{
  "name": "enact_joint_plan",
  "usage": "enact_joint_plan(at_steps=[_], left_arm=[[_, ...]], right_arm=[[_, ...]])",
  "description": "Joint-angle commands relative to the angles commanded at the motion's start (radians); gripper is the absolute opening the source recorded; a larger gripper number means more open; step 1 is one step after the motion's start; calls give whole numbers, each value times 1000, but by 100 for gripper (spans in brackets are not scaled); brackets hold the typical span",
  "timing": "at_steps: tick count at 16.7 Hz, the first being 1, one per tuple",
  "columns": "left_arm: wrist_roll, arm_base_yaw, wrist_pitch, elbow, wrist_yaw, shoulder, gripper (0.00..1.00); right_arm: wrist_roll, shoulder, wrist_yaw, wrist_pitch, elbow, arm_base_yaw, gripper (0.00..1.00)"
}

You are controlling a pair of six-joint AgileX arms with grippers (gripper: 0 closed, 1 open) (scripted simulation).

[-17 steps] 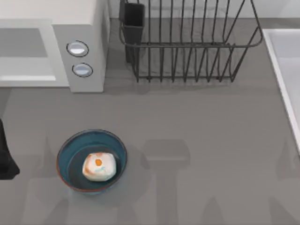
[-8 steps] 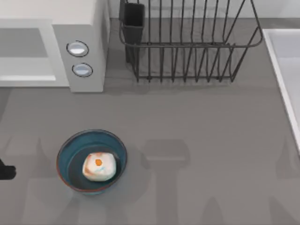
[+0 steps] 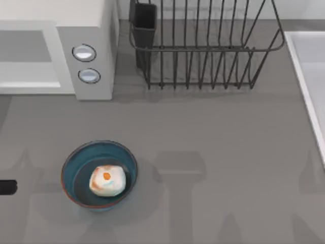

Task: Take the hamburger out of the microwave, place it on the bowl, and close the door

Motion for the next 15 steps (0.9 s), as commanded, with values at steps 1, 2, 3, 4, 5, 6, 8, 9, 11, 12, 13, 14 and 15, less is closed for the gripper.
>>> enact_joint_plan(at_steps=[1, 2, 3, 4, 5, 6, 8, 9, 11, 12, 13, 14, 15], left_arm=[[0, 0, 0, 0, 0, 0, 0], [0, 0, 0, 0, 0, 0, 0], [0, 0, 0, 0, 0, 0, 0], [0, 0, 0, 0, 0, 0, 0], [0, 0, 0, 0, 0, 0, 0], [0, 0, 0, 0, 0, 0, 0], [0, 3, 3, 0, 3, 4, 0], [0, 16, 17, -3, 16, 17, 0], [1, 66, 76, -12, 66, 71, 0], [2, 97, 118, -18, 97, 105, 0], [2, 128, 161, -23, 128, 140, 0], [3, 158, 202, -29, 158, 173, 0], [3, 185, 237, -34, 186, 203, 0]], right_arm=[[0, 0, 0, 0, 0, 0, 100], [0, 0, 0, 0, 0, 0, 100], [0, 0, 0, 0, 0, 0, 100], [0, 0, 0, 0, 0, 0, 100], [0, 0, 0, 0, 0, 0, 100], [0, 0, 0, 0, 0, 0, 100], [0, 0, 0, 0, 0, 0, 100], [0, 0, 0, 0, 0, 0, 100], [0, 0, 0, 0, 0, 0, 100], [0, 0, 0, 0, 0, 0, 100], [0, 0, 0, 0, 0, 0, 100], [0, 0, 0, 0, 0, 0, 100], [0, 0, 0, 0, 0, 0, 100]])
